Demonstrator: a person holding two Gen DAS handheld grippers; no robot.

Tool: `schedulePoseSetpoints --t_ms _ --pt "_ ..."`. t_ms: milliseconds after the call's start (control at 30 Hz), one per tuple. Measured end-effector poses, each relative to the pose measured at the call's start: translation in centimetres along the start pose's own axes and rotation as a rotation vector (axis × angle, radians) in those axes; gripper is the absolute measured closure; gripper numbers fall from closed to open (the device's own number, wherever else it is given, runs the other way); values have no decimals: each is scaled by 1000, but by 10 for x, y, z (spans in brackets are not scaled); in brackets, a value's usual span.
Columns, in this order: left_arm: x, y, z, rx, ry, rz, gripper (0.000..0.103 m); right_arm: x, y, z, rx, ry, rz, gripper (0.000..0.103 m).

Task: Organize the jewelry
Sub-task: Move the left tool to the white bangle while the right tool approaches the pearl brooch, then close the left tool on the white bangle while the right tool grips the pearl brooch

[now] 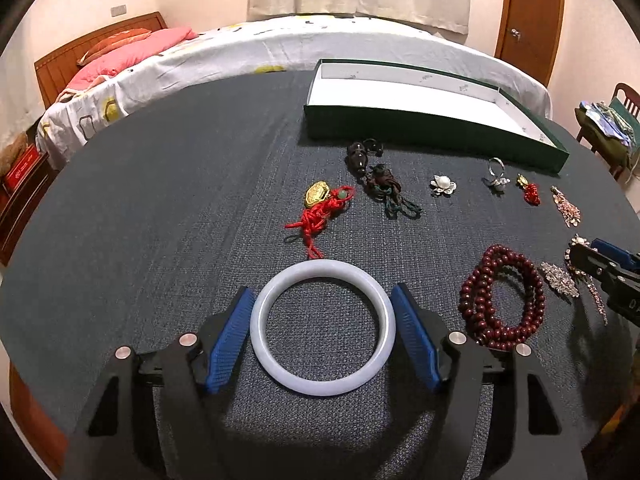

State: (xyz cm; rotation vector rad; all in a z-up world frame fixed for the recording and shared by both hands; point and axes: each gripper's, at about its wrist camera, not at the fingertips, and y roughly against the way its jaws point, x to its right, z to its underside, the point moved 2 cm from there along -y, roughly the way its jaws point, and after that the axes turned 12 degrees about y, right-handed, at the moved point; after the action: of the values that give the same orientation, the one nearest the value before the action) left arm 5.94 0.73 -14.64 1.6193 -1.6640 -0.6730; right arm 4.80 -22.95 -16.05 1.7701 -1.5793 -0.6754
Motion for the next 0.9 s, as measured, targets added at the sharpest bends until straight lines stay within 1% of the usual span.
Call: schedulePoseSetpoints --t_ms 33,67,167,333,400,433,667,700,733,900 --pt "0 0 0 0 0 -1 35 0 1 0 2 3 -5 47" --pt "0 0 0 0 1 0 35 -1 1 1 4 4 -13 53" --pt "0 0 0 0 1 0 35 -3 4 2 9 2 -40 64" --pt "-2 0 0 0 4 -4 35 -2 6 2 13 -13 -61 67" --pt "-3 0 -1 1 8 -8 35 0 8 3 18 -23 -72 74" --pt "-3 0 -1 2 9 -10 35 0 9 3 23 -25 -77 75" --pt "-3 2 -3 13 11 -13 35 2 12 2 24 -35 -85 78" --pt "-3 2 -4 14 12 -14 35 2 12 2 26 -38 -86 81" --pt "-3 2 -4 16 11 -15 35 2 12 2 26 -39 -88 86" --pt "-1 4 -6 22 8 -14 35 5 11 1 30 -45 -89 86"
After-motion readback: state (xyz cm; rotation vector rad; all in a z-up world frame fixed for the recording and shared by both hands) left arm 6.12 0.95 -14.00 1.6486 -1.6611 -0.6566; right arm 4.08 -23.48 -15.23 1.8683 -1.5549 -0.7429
